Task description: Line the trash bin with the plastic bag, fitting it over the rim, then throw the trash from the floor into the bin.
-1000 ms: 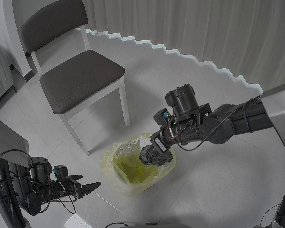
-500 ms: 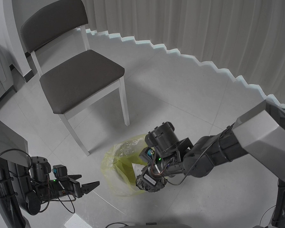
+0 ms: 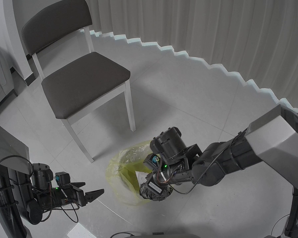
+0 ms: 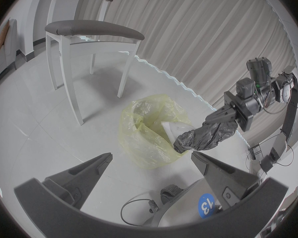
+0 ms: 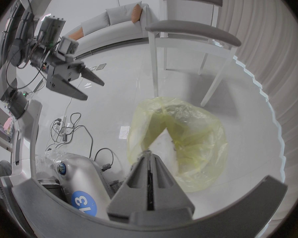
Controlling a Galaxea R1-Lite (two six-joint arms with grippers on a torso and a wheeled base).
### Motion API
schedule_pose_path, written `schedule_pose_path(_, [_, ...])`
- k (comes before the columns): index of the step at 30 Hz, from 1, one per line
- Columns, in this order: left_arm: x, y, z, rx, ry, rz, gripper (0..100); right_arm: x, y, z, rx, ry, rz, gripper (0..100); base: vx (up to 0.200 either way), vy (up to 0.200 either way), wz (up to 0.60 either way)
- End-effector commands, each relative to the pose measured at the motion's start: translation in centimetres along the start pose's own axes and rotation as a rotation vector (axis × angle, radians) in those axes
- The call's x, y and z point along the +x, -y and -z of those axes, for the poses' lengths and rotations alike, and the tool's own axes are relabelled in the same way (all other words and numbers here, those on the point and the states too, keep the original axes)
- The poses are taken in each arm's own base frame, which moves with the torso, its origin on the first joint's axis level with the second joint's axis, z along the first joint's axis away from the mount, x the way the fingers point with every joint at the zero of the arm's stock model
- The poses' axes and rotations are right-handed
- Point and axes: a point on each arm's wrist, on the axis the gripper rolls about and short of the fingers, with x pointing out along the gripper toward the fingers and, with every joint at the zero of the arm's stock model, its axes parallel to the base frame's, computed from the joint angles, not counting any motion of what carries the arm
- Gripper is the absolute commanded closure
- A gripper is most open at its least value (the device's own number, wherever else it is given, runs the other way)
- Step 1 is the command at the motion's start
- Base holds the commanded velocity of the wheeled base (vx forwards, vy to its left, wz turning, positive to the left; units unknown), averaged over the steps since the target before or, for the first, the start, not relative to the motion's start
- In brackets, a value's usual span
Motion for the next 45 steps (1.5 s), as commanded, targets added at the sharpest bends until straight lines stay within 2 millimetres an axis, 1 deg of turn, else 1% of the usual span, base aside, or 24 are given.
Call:
schedule_pose_path(1, [-0.3, 0.1, 0.1, 0.0, 0.0, 0.0, 0, -1.2, 1.6, -1.1, 0.016, 0.051, 0.034, 100, 0.0, 0.0, 0.0])
schedule_pose_path(6, [-0.3, 0.1, 0.1, 0.0, 0.0, 0.0, 0, -1.3, 2.8, -2.0, 0.03, 0.085, 0.06, 100, 0.0, 0.0, 0.0])
schedule_pose_path(8, [-0.3, 0.1, 0.1, 0.0, 0.0, 0.0, 0, -0.9, 3.1, -2.1, 0.034, 0.089, 0.064, 100, 0.0, 0.0, 0.0])
schedule_pose_path(13, [-0.3, 0.1, 0.1, 0.0, 0.0, 0.0, 0, 1.2, 3.3, -1.7, 0.042, 0.067, 0.063, 100, 0.0, 0.0, 0.0])
schedule_pose_path(15, [-0.3, 0.1, 0.1, -0.001, 0.001, -0.001, 0, 2.4, 3.1, -1.3, 0.039, 0.051, 0.056, 100, 0.0, 0.0, 0.0])
schedule_pose_path(16, [-0.3, 0.1, 0.1, -0.001, 0.001, -0.001, 0, 2.4, 3.1, -1.3, 0.039, 0.051, 0.056, 100, 0.0, 0.0, 0.0])
schedule_pose_path(20, [-0.3, 0.1, 0.2, -0.001, -0.001, 0.0, 0, 4.5, 2.8, -1.1, 0.035, 0.036, 0.047, 100, 0.0, 0.0, 0.0])
schedule_pose_path(21, [-0.3, 0.1, 0.2, -0.001, -0.001, 0.0, 0, 4.5, 2.8, -1.1, 0.035, 0.036, 0.047, 100, 0.0, 0.0, 0.0])
schedule_pose_path(22, [-0.3, 0.1, 0.2, -0.002, -0.001, -0.001, 0, 5.5, 2.7, -0.7, 0.035, 0.026, 0.044, 100, 0.0, 0.0, 0.0])
schedule_pose_path(23, [-0.3, 0.1, 0.2, -0.002, -0.001, -0.001, 0, 6.1, 2.8, -0.4, 0.038, 0.018, 0.046, 100, 0.0, 0.0, 0.0])
schedule_pose_path(24, [-0.3, 0.1, 0.2, -0.002, -0.001, -0.001, 0, 6.1, 2.8, -0.4, 0.038, 0.018, 0.046, 100, 0.0, 0.0, 0.0])
schedule_pose_path(25, [-0.3, 0.0, 0.2, -0.004, 0.001, -0.005, 0, 7.1, 2.9, 0.2, 0.038, 0.009, 0.046, 100, 0.0, 0.0, 0.0])
schedule_pose_path(29, [-0.3, 0.0, 0.2, -0.005, -0.001, -0.005, 0, 8.6, 2.9, 0.9, 0.042, 0.015, 0.05, 100, 0.0, 0.0, 0.0])
schedule_pose_path(33, [-0.3, -0.1, 0.2, -0.006, -0.001, -0.007, 0, 9.2, 2.8, 1.1, 0.04, 0.026, 0.054, 100, 0.0, 0.0, 0.0])
schedule_pose_path(37, [-0.2, -0.1, 0.3, -0.007, -0.005, -0.006, 0, 9.2, 2.8, 1.3, 0.033, 0.012, 0.053, 100, 0.0, 0.0, 0.0])
schedule_pose_path(38, [-0.2, -0.1, 0.3, -0.008, -0.007, -0.006, 0, 9.3, 2.7, 1.3, 0.03, 0.007, 0.06, 0, 0.0, 0.0, 0.0])
schedule_pose_path(41, [-0.2, -0.1, 0.3, -0.008, -0.007, -0.006, 0, 9.5, 2.7, 1.6, 0.032, 0.0, 0.067, 0, 0.0, 0.0, 0.0])
schedule_pose_path(45, [-0.2, -0.1, 0.3, -0.008, -0.007, -0.006, 0, 9.4, 2.7, 1.3, 0.04, 0.012, 0.07, 0, 0.0, 0.0, 0.0])
